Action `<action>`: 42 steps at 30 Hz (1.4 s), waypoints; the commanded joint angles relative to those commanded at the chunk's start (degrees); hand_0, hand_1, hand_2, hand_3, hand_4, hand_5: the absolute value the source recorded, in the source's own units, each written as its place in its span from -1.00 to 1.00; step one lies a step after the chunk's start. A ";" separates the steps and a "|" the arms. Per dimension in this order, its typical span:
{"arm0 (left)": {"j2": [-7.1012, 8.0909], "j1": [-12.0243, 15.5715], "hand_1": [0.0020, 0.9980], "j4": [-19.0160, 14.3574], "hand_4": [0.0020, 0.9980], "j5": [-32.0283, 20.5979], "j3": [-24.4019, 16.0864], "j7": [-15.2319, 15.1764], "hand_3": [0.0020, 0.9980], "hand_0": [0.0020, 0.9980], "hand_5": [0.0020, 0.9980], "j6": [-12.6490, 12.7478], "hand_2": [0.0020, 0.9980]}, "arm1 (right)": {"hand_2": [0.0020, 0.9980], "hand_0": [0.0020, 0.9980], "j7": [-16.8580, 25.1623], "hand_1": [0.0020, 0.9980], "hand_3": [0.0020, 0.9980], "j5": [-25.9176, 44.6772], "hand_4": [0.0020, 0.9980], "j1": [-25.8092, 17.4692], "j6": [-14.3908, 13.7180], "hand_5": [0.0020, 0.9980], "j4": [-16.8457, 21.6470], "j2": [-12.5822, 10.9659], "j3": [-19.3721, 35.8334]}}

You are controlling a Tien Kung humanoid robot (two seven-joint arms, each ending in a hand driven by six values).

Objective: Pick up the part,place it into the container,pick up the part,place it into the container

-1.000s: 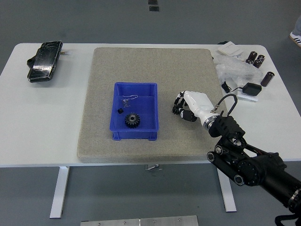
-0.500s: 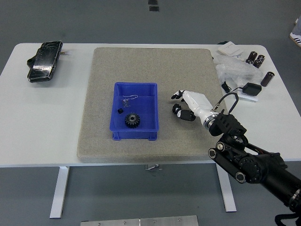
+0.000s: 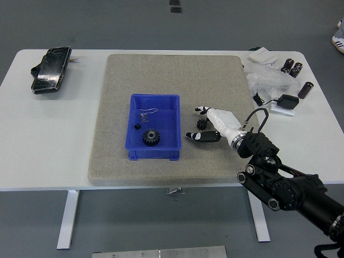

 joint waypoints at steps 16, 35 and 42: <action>0.10 -0.15 0.16 0.00 0.40 0.10 -0.35 -0.93 0.24 0.32 -0.60 0.54 0.15 | 0.10 0.04 -1.33 -0.15 0.17 -1.68 -0.38 -0.02 -2.80 -1.00 -1.20 0.07 -1.58; 0.11 -0.12 0.16 0.00 0.42 0.12 -0.76 -1.48 0.21 0.31 -0.54 0.98 0.16 | -0.12 -0.02 -1.77 -0.27 -0.13 -3.74 -0.48 0.15 -3.50 -1.00 0.51 -0.09 -1.01; 0.02 -0.04 0.16 0.00 0.44 0.34 -0.77 -1.22 0.22 0.31 -0.52 0.90 0.16 | -0.11 0.00 -2.23 -0.27 -0.13 -7.74 -0.49 -0.59 -4.48 -1.00 5.53 0.46 3.28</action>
